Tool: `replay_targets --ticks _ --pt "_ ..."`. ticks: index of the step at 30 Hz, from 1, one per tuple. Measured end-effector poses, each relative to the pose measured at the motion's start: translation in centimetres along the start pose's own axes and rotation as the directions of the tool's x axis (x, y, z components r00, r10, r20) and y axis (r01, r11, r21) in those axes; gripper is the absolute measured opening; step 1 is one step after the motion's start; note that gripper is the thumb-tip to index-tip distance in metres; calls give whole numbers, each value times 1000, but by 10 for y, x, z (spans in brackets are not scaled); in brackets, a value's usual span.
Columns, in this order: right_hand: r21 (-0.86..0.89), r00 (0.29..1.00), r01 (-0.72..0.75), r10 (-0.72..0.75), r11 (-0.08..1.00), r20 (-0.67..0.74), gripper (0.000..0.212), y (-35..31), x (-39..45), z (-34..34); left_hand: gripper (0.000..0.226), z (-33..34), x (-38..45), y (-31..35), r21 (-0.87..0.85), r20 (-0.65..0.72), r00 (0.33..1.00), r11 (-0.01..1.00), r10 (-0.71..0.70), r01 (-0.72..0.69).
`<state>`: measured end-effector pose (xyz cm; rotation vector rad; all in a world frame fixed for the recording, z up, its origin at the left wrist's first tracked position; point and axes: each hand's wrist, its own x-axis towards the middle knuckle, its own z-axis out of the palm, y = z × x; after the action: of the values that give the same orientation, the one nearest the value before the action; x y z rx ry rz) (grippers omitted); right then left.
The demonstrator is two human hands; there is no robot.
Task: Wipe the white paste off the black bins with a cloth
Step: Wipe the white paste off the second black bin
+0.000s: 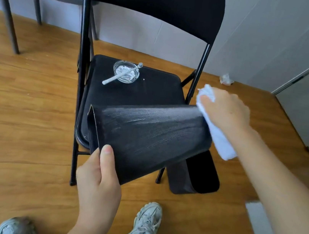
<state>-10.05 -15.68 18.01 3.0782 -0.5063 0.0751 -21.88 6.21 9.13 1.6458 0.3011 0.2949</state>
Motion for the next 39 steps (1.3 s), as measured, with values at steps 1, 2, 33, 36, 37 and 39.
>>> replay_targets --ticks 1,2,33,36,37,39 --pt "-38 997 -68 69 997 26 26 15 1 1 41 -2 3 0 8 -3 1000 1000 -1 1" --pt "-65 992 -118 121 991 42 31 28 -2 0 41 -4 7 0 11 -11 1000 1000 -4 4" --pt "305 848 496 -378 813 -371 27 -114 -101 22 47 -6 14 1 -43 23 1000 999 4 -3" --pt "280 898 371 -265 885 -351 29 -65 -75 26 41 -7 5 -2 -35 41 999 999 32 -30" --pt "281 909 325 -217 903 -355 28 -47 -68 27 42 -7 2 -5 -37 58 997 998 44 -42" --pt "290 936 199 -94 936 -341 23 -13 -60 28 45 -8 -6 -9 -29 98 992 996 85 -83"
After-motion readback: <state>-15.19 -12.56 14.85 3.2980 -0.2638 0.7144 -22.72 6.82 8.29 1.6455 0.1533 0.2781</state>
